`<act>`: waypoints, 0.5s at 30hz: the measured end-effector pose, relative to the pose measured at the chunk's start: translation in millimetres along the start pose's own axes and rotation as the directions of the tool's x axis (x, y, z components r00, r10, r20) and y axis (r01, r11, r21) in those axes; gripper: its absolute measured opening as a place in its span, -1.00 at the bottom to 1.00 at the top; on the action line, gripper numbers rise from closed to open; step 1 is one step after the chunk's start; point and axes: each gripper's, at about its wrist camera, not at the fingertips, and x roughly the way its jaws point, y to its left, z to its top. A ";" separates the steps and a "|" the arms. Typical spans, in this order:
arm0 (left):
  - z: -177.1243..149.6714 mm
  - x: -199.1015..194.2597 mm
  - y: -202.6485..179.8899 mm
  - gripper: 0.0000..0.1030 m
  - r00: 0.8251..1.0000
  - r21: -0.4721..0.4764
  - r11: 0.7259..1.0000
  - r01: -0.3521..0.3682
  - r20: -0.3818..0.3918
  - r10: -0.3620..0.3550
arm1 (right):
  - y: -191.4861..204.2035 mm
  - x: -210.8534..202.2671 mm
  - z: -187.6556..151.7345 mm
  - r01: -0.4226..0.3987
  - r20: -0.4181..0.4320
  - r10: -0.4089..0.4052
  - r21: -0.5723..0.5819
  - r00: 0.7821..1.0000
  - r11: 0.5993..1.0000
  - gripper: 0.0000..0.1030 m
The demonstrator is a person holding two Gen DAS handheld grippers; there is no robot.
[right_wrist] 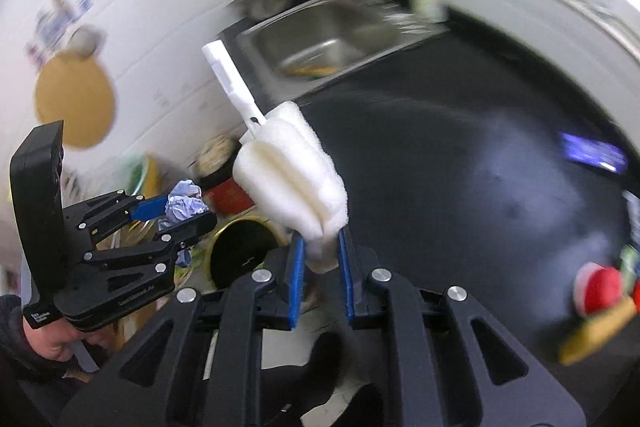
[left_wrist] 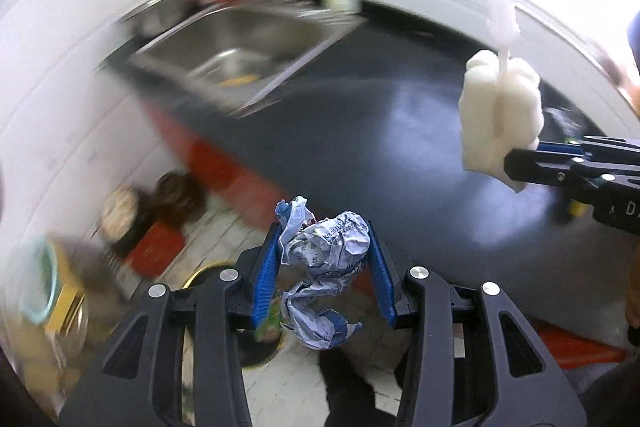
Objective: Collect trash
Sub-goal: 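Carry the foil and foam piece down to the black bin and release both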
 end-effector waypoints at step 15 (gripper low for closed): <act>-97.0 22.7 152.9 -0.20 0.985 -0.303 0.938 -0.166 -0.090 0.145 | 147.8 173.0 3.0 -0.164 -0.285 0.112 -0.166 0.952 0.972 -0.68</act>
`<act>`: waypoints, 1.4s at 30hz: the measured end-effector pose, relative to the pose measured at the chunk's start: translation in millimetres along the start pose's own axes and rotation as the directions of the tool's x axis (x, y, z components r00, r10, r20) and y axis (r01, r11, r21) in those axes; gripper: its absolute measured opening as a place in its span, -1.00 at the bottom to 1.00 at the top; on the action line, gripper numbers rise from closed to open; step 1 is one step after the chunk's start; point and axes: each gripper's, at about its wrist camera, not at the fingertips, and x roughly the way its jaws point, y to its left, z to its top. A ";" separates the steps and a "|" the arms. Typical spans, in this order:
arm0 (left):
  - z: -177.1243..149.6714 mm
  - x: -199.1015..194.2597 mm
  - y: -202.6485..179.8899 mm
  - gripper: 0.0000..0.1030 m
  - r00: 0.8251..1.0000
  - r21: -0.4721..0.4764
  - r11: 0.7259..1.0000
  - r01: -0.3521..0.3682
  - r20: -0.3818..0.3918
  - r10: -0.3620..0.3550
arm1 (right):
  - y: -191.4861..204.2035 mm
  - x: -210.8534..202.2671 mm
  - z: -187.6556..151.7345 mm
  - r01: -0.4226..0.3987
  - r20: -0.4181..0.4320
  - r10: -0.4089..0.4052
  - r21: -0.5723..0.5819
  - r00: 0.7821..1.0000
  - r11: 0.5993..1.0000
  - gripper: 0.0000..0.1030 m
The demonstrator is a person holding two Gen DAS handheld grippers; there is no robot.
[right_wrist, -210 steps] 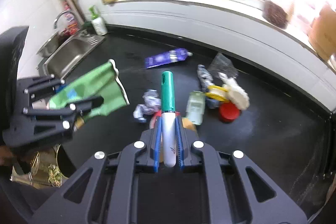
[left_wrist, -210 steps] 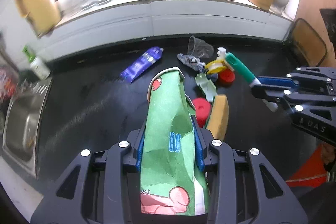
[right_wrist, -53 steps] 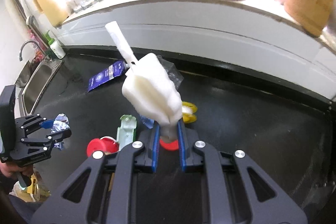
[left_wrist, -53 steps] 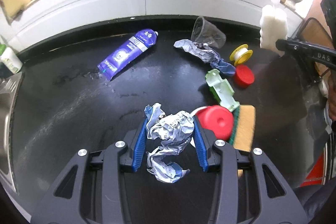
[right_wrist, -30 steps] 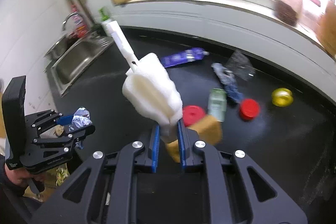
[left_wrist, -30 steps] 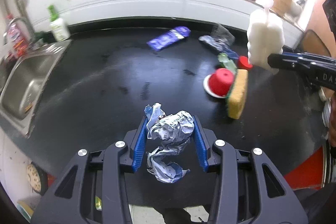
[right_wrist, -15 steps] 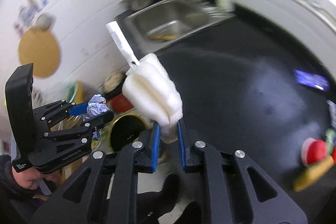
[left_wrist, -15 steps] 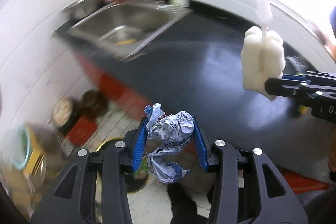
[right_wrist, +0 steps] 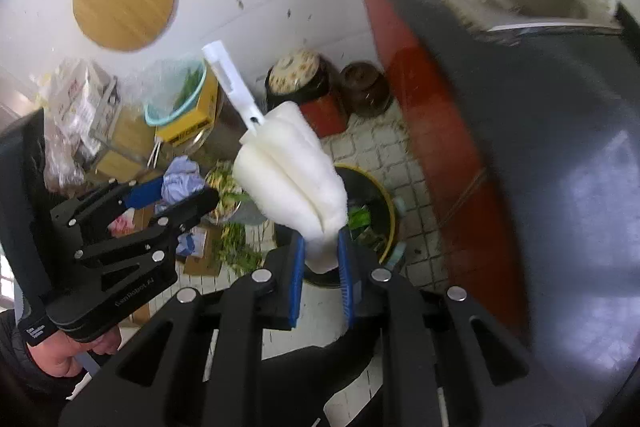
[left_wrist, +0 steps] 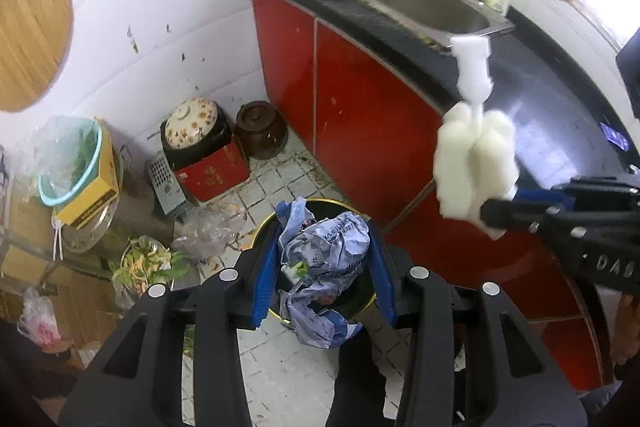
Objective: Collect trash
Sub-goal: 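Carry the foil and foam piece down to the black bin and release both, then lift both open tools away from the bin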
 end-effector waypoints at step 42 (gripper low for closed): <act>13.3 35.1 -10.6 0.73 0.995 0.066 0.993 0.099 -0.020 -0.098 | -55.8 -40.1 1.2 0.075 0.058 -0.084 0.145 0.995 0.987 0.62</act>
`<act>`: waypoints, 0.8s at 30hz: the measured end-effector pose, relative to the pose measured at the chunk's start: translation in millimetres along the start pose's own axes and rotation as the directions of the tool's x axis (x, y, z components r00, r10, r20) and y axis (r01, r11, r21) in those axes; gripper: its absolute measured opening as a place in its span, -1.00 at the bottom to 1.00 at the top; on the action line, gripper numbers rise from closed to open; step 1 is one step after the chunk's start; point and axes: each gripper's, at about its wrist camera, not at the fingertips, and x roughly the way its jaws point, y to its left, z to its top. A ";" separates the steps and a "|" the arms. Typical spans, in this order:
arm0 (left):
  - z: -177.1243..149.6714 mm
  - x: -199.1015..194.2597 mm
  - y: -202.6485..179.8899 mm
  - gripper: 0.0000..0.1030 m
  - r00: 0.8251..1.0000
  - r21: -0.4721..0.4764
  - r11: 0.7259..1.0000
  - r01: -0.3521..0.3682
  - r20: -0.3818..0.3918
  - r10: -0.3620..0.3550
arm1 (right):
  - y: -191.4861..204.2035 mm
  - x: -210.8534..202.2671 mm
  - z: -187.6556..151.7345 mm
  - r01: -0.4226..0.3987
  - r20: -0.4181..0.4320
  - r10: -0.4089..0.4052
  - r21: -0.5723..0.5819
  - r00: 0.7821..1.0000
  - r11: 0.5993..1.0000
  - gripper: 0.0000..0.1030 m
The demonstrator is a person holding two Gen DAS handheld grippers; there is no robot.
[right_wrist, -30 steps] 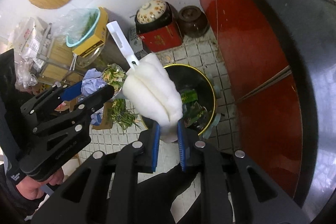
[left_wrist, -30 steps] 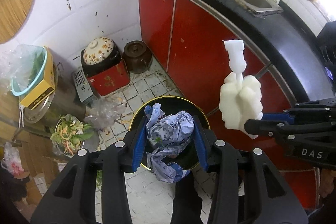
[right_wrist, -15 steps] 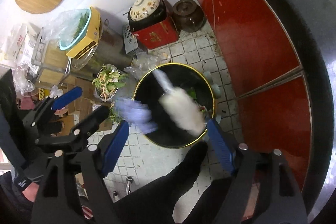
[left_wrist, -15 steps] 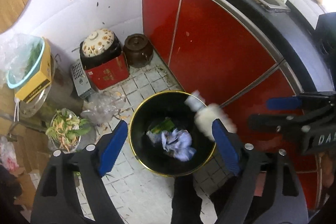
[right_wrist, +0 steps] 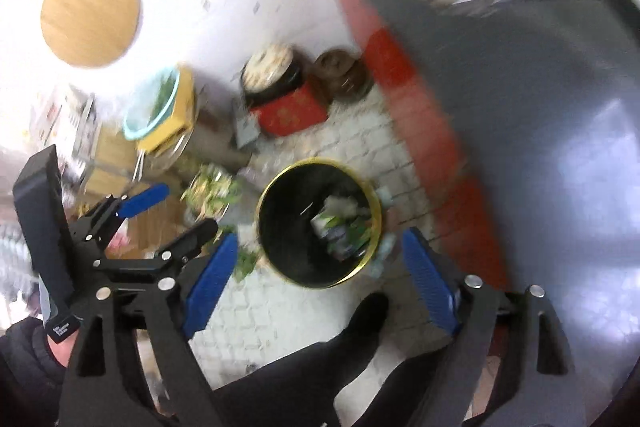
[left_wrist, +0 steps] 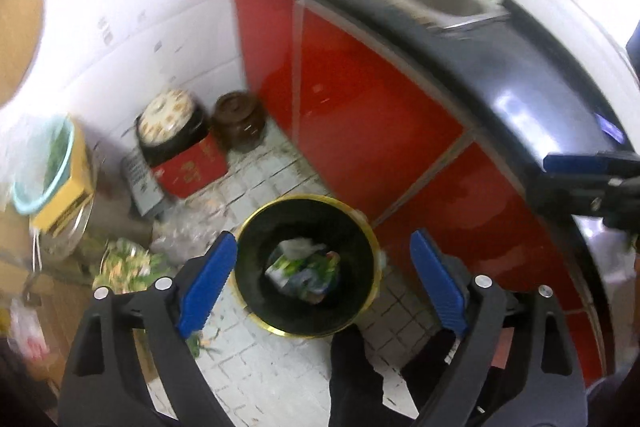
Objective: Collect trash
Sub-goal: 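Lift both open tools away from the bin, then grasp the yellow-green sponge with the left tool while the right tool grasps the yellow tape spool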
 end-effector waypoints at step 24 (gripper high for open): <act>20.7 -62.5 -479.9 0.87 0.869 0.761 0.502 0.412 -0.163 -0.467 | -305.3 -343.9 -322.5 0.349 0.092 -0.699 0.815 0.709 0.462 0.75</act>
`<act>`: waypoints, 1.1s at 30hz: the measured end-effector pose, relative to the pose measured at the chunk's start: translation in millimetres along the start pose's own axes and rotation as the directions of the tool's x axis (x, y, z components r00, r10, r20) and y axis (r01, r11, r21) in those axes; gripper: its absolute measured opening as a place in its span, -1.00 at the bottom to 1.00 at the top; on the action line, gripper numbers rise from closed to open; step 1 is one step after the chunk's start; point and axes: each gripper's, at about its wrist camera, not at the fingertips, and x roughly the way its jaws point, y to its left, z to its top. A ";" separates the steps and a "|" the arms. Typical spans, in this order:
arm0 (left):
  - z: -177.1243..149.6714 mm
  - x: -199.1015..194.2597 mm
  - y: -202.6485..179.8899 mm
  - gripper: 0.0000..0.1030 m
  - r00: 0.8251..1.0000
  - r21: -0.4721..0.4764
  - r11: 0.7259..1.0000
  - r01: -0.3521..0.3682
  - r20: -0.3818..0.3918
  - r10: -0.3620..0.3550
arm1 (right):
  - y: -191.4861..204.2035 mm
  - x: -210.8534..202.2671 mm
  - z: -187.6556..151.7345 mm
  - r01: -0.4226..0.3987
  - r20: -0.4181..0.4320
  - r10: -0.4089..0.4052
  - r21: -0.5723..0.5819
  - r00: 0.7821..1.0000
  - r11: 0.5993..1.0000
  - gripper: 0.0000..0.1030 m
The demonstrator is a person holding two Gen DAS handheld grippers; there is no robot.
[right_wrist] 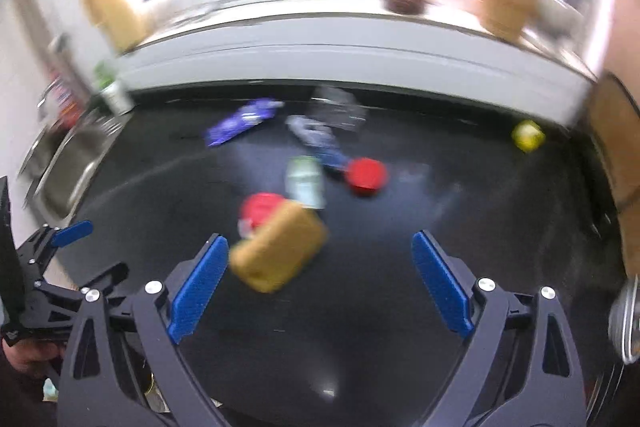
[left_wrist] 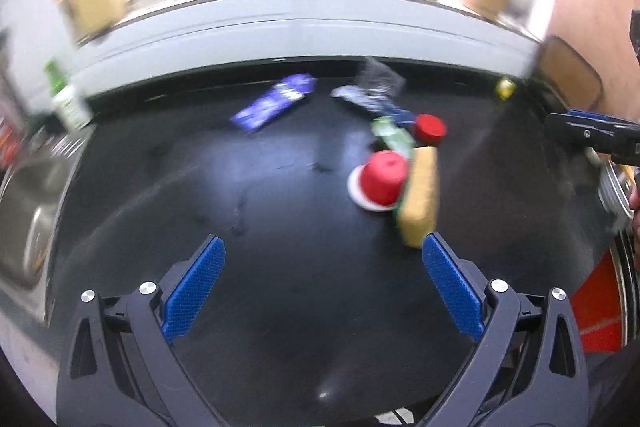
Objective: Collect trash
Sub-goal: 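Grasp the yellow-green sponge with the left tool while the right tool grasps the yellow tape spool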
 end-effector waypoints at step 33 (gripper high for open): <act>3.6 145.7 -95.8 -0.58 0.965 0.103 0.983 0.153 -0.230 -0.126 | -264.2 174.8 65.5 0.235 -0.090 -0.219 0.260 0.972 0.937 0.75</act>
